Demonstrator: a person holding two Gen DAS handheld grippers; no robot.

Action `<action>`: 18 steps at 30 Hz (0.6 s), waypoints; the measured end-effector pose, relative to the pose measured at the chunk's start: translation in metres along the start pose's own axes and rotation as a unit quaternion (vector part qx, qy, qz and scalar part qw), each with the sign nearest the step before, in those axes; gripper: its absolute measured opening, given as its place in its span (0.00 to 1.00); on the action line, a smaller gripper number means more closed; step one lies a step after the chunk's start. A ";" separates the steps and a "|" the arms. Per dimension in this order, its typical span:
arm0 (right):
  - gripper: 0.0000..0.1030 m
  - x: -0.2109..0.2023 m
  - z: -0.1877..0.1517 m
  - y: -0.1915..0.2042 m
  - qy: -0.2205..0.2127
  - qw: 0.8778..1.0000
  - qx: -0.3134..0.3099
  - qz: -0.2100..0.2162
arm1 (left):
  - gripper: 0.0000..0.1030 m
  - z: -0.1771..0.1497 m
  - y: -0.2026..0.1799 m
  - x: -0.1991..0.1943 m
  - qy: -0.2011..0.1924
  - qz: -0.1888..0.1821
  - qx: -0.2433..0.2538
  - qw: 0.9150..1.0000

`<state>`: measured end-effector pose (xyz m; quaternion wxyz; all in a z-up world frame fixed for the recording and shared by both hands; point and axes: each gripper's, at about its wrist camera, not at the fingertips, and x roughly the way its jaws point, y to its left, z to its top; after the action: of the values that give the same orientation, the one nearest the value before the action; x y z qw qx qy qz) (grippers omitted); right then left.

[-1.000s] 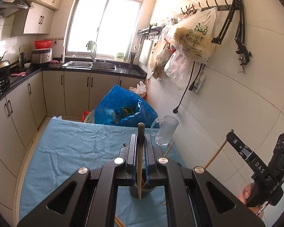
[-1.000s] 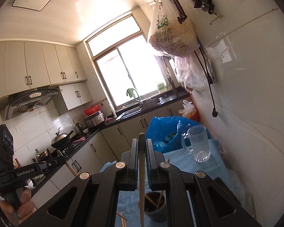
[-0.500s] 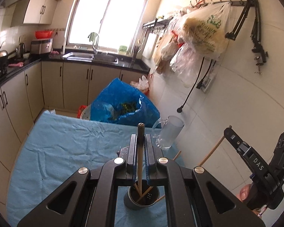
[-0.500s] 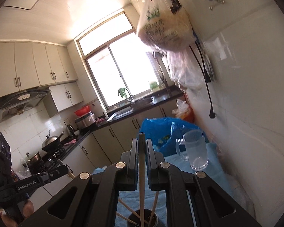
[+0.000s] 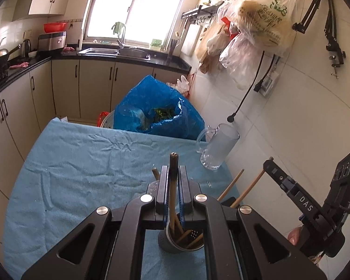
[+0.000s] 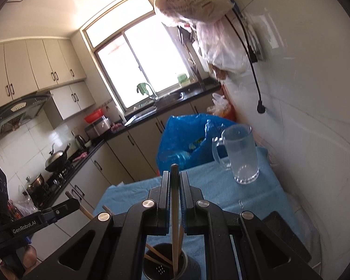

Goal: Organize utensils
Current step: 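Lower the chopstick into the black cup and open the grippers, then move the open grippers back over the remaining chopsticks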

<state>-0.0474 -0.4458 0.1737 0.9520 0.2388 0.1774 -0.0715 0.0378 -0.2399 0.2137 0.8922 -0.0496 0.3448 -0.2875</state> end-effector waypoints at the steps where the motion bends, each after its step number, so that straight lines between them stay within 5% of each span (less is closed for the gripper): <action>1: 0.08 0.002 -0.002 0.000 0.005 1.000 -0.001 -0.001 | 0.06 -0.001 0.000 0.002 0.003 0.000 0.000 1.000; 11: 0.16 -0.010 -0.003 0.001 0.009 1.000 -0.006 -0.001 | 0.06 -0.003 0.003 -0.009 0.004 -0.001 -0.006 1.000; 13: 0.27 -0.021 -0.001 0.003 -0.002 1.000 -0.012 -0.002 | 0.06 -0.004 0.003 -0.016 0.000 -0.003 -0.006 1.000; 18: 0.89 -0.068 -0.013 0.017 -0.066 0.994 -0.070 -0.044 | 0.06 -0.015 0.004 -0.042 -0.019 0.000 -0.001 1.000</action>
<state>-0.1102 -0.4209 0.1959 0.9720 0.1583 0.1287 -0.1165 0.0050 -0.2115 0.2262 0.8986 -0.0560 0.3281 -0.2858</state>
